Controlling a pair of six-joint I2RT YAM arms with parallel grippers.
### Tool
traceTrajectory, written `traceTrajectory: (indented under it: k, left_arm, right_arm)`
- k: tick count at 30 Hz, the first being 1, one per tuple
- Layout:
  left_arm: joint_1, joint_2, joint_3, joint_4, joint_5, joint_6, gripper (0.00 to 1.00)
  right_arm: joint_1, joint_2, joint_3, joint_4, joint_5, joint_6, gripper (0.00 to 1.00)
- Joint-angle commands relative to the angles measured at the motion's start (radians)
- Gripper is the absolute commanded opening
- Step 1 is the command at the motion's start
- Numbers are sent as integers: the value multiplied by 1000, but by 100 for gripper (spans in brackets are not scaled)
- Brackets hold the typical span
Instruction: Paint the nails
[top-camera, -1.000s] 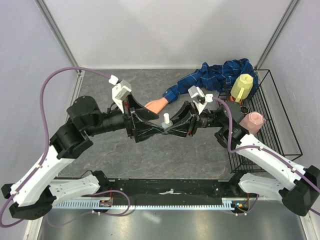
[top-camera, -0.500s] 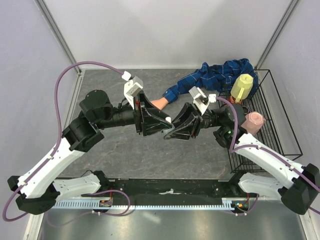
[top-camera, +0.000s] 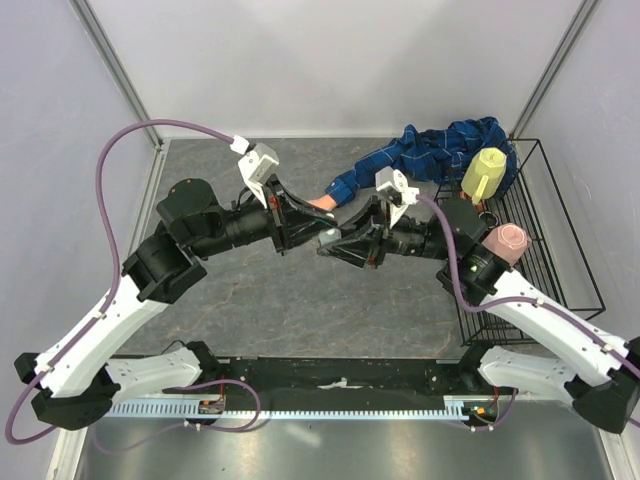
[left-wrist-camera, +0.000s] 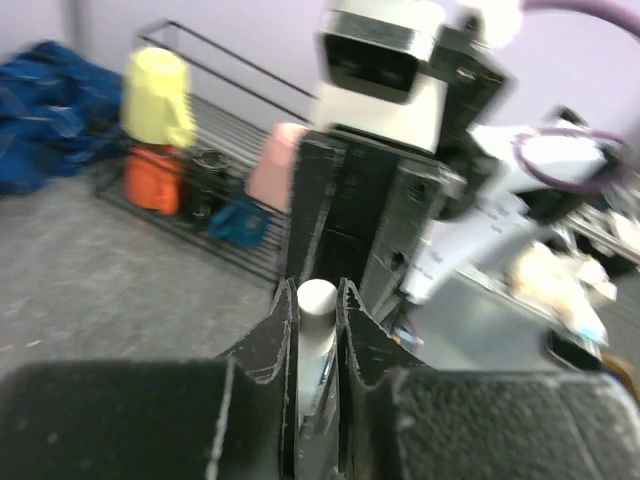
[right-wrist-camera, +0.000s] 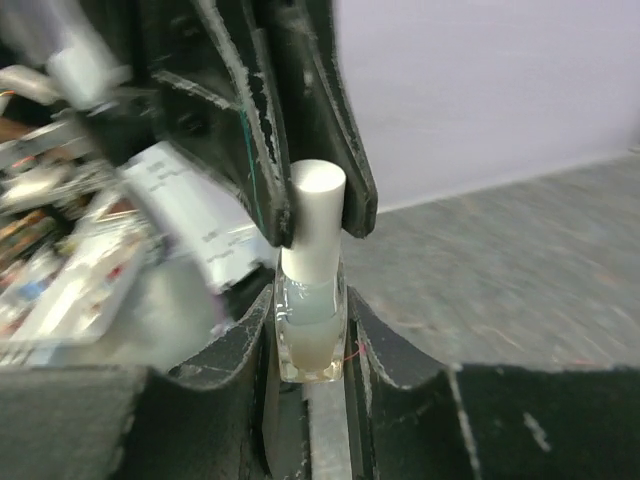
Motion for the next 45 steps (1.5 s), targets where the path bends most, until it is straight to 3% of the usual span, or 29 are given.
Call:
traceTrajectory:
  k: [1,2,3,5,10,15,17,18,20,21,23,24,26,30,31,34,45]
  left_arm:
    - [-81,11,38,-92,-378,-8,2]
    - [-105,25,42,-113,-593,-39,2]
    - [-130,37,53,-144,-687,-62,2]
    - [-193,56,76,-167,-857,-138,2]
    - [-219,122,139,-225,-870,-229,2]
    - [-219,65,122,-192,-815,-246,3]
    - [-218,33,88,-140,-763,-243,16]
    - [-218,5,79,-118,-743,-228,32]
    - [-218,-19,68,-92,-662,-196,48]
    - [-218,-28,70,-90,-634,-167,61]
    - [-216,-64,67,-92,-580,-139,71]
    - [-216,-79,64,-92,-542,-105,75]
    - [-218,-131,41,-65,-495,-61,77]
    - [-216,-234,-66,47,-256,53,75]
    - [-216,-248,-100,61,-219,64,75]
    - [-214,-248,-110,52,-172,68,74]
    - [-204,-159,-88,34,-131,41,73]
  right_arm:
    - [223,1,103,-265,653,-297,0]
    - [291,15,118,-299,1007,-358,0]
    - [393,49,128,-305,1139,-365,0]
    - [461,75,140,-299,1365,-424,0]
    - [517,106,134,-275,1379,-464,0]
    - [497,49,82,-210,1097,-512,0]
    - [478,18,65,-205,996,-512,0]
    - [468,9,60,-204,963,-505,0]
    - [433,-15,48,-205,888,-495,0]
    - [417,-23,43,-210,819,-480,0]
    - [359,-49,30,-212,741,-459,0]
    - [336,-55,28,-221,608,-423,0]
    - [264,-72,19,-218,505,-382,0]
    - [181,-89,-1,-161,268,-268,0]
    - [169,-87,-15,-137,154,-218,0]
    - [123,-74,-33,-26,-29,-123,0]
    - [38,-46,-72,196,-154,60,0]
